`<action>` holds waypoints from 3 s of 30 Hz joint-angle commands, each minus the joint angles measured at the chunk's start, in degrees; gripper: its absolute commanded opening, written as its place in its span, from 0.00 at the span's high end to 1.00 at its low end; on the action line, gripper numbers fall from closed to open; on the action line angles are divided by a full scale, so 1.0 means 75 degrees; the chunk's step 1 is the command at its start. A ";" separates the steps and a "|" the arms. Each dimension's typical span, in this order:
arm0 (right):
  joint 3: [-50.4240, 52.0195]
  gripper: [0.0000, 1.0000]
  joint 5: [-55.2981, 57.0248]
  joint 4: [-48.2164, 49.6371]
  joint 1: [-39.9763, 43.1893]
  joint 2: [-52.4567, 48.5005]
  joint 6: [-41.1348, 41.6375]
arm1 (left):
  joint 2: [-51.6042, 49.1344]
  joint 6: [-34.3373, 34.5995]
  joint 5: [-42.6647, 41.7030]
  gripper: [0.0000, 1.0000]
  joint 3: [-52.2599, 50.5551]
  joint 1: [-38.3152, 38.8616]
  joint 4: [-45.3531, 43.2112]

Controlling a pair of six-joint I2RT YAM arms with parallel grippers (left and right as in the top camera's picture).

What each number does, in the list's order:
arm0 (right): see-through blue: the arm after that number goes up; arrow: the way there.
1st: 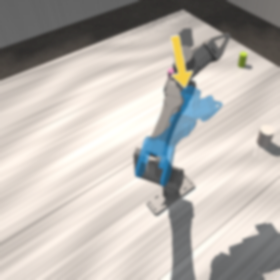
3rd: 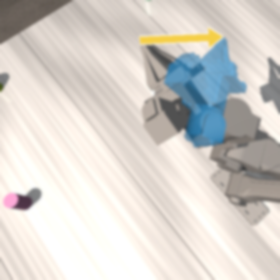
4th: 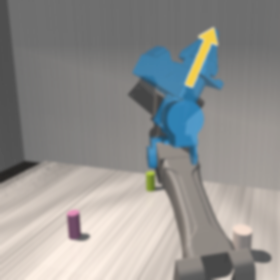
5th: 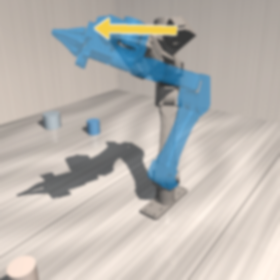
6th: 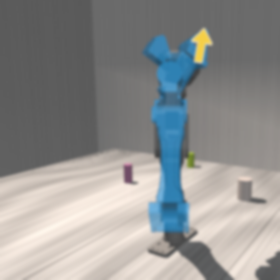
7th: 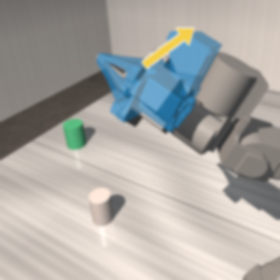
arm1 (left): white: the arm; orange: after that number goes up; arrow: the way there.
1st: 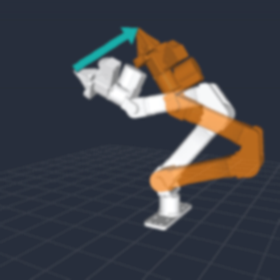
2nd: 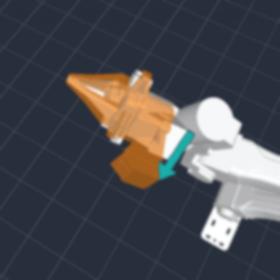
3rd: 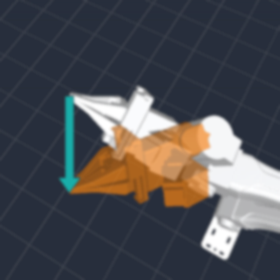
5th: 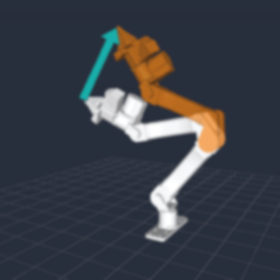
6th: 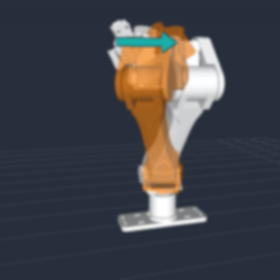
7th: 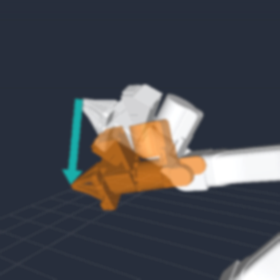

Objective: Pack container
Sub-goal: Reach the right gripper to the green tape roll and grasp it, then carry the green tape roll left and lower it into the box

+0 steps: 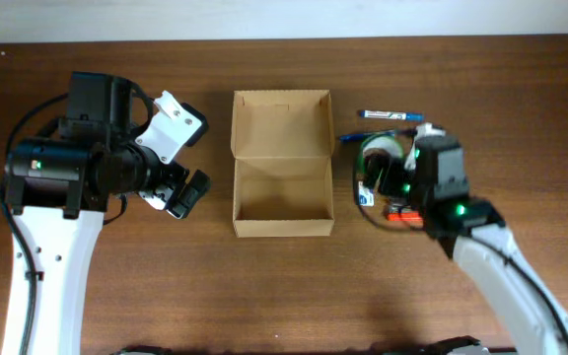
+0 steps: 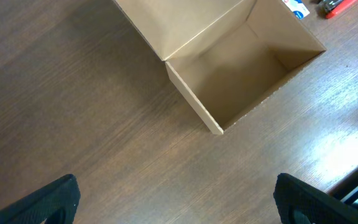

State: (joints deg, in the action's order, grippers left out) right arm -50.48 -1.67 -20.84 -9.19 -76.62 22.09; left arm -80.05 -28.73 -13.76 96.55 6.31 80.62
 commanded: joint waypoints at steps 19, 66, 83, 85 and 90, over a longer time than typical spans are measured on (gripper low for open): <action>-0.3730 0.20 -0.0105 -0.2162 0.0778 -0.4296 -0.1326 | 0.0035 -0.0117 0.0015 0.00 0.0111 -0.0012 -0.0003; -0.9113 0.96 0.0114 -0.6207 0.0157 -0.5033 -0.1661 | 0.0035 -0.0117 0.0015 0.00 0.0111 -0.0012 0.0000; -0.9681 0.96 0.0114 -0.7329 -0.2655 -0.5036 -0.1655 | 0.0035 -0.0119 0.0015 0.00 0.0111 -0.0012 -0.0003; -0.9568 0.96 0.0114 -0.7466 -0.2920 -0.5071 -0.1647 | 0.0035 -0.0119 0.0015 0.00 0.0111 -0.0012 0.0000; -0.8836 0.96 0.0114 -0.7379 -0.3372 -0.5085 -0.1186 | 0.0035 -0.0119 0.0015 0.01 0.0111 -0.0012 0.0000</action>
State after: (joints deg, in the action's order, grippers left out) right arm -119.59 -0.62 -76.51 -33.36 -114.34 10.83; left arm -80.05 -28.88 -13.43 96.55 6.31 80.62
